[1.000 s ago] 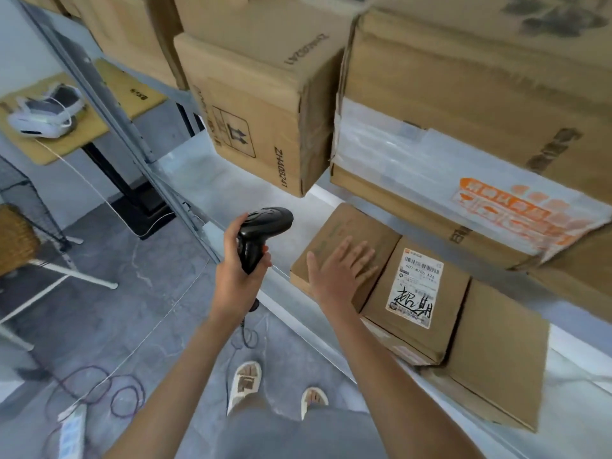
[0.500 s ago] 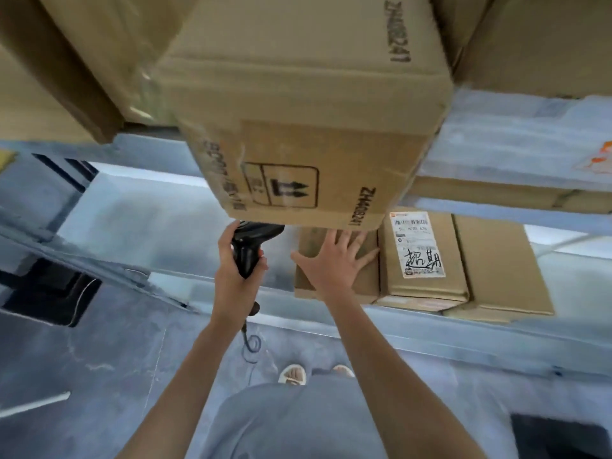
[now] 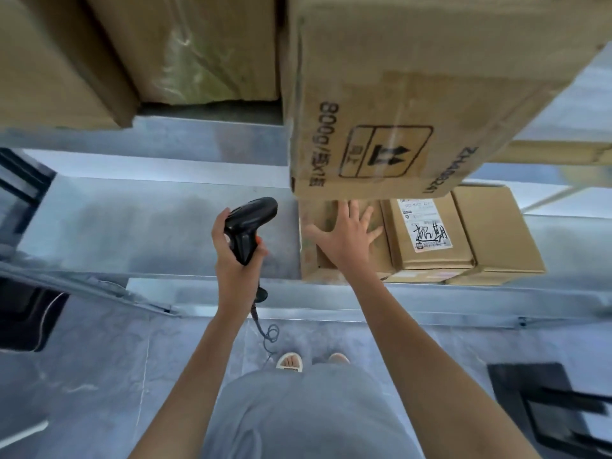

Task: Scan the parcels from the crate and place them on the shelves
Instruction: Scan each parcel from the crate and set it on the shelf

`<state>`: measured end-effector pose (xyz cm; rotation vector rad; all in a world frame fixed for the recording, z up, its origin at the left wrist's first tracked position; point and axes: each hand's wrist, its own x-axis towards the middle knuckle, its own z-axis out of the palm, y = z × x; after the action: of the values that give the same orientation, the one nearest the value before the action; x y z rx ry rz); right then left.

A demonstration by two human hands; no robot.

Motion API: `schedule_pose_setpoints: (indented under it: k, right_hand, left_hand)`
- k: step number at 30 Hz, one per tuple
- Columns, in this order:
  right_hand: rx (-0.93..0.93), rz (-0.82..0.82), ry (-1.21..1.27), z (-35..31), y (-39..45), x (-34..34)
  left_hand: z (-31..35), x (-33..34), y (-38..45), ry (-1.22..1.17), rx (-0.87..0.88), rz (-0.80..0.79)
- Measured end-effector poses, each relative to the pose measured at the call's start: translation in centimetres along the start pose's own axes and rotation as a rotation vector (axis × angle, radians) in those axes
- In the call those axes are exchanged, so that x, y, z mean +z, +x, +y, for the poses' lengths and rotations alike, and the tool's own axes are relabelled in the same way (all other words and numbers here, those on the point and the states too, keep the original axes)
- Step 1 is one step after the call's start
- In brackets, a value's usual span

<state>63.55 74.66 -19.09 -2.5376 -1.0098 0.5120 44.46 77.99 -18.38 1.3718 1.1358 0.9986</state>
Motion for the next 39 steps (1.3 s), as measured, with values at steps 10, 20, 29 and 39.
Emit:
schedule_pose_setpoints:
  k: [10,20,29,39]
  right_hand:
    - [0.05,-0.054,0.658,-0.5,-1.8,-2.6]
    - [-0.129,0.119,0.217,-1.1,-3.0,-4.6]
    - [-0.127,0.103,-0.19,-0.9,-3.8,-2.8]
    - [-0.096,0.186,-0.185,-1.2,-5.6,-2.9]
  left_hand:
    - [0.2,0.2,-0.4,-0.176,-0.062,0.013]
    - [0.9,0.0,-0.6,-0.152,-0.037,0.048]
    - [0.8,-0.2,-1.3,-0.143,0.017,0.04]
    - [1.4,-1.2,-2.0,-0.162,0.045,0.044]
